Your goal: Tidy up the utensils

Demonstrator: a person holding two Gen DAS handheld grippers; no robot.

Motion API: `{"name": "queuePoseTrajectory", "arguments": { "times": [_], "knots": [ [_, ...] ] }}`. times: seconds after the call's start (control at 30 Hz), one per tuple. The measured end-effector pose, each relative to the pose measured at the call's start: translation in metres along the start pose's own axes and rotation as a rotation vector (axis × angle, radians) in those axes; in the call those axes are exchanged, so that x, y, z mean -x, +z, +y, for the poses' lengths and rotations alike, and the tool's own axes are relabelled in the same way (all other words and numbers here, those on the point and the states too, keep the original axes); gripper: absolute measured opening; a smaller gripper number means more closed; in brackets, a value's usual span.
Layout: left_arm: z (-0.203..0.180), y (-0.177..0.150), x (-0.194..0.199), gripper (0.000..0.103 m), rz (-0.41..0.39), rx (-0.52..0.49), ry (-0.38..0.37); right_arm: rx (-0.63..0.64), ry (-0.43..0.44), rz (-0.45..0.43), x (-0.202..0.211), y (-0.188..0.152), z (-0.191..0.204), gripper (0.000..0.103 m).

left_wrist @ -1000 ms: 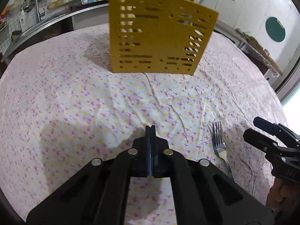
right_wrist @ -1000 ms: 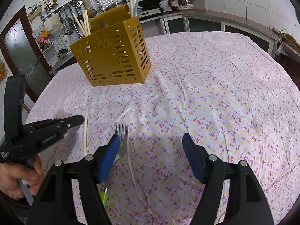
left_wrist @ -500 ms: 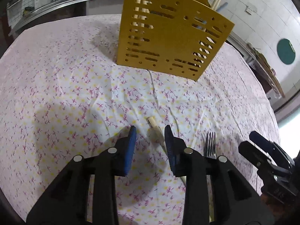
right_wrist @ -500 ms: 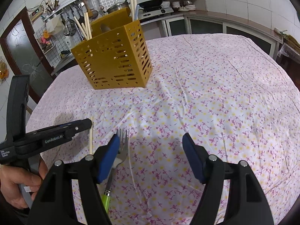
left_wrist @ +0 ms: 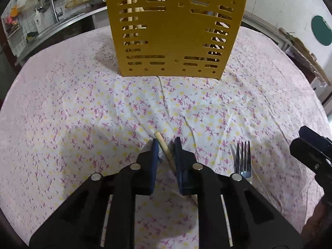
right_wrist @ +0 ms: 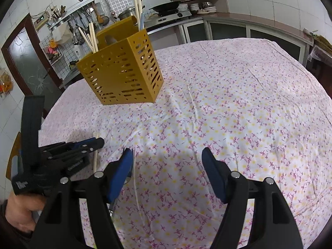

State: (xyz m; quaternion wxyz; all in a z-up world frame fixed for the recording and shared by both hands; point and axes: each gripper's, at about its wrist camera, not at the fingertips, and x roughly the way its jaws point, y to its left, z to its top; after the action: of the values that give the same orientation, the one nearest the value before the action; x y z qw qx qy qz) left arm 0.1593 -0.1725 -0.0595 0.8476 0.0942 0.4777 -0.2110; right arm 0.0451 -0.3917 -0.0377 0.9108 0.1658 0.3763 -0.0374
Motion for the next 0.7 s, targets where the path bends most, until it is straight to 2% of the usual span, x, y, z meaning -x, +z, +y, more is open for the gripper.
{"name": "queuePoseTrajectory", "arguments": {
  "times": [0.13, 0.3, 0.43, 0.53, 0.6, 0.67, 0.7],
  "knots": [
    [0.027, 0.001, 0.019, 0.012, -0.026, 0.018, -0.036, 0.016, 0.001, 0.011, -0.001, 0.0, 0.005, 0.068],
    [0.06, 0.003, 0.043, 0.012, -0.078, 0.014, -0.042, 0.052, 0.011, 0.057, -0.014, -0.003, 0.028, 0.068],
    [0.068, 0.001, 0.045, 0.012, -0.08, 0.0, -0.046, 0.051, -0.002, 0.111, -0.031, -0.01, 0.047, 0.068],
    [0.07, -0.004, 0.043, 0.012, -0.075, -0.003, -0.069, 0.035, -0.054, 0.129, -0.044, -0.016, 0.06, 0.069],
    [0.067, -0.006, 0.037, 0.012, -0.074, -0.002, -0.089, 0.053, -0.099, 0.121, -0.048, -0.018, 0.071, 0.065],
    [0.066, -0.007, 0.033, 0.012, -0.072, -0.001, -0.108, 0.095, -0.158, 0.114, -0.052, -0.02, 0.079, 0.04],
    [0.065, -0.008, 0.03, 0.012, -0.07, 0.0, -0.114, 0.121, -0.191, 0.103, -0.053, -0.022, 0.084, 0.036]
  ]
}}
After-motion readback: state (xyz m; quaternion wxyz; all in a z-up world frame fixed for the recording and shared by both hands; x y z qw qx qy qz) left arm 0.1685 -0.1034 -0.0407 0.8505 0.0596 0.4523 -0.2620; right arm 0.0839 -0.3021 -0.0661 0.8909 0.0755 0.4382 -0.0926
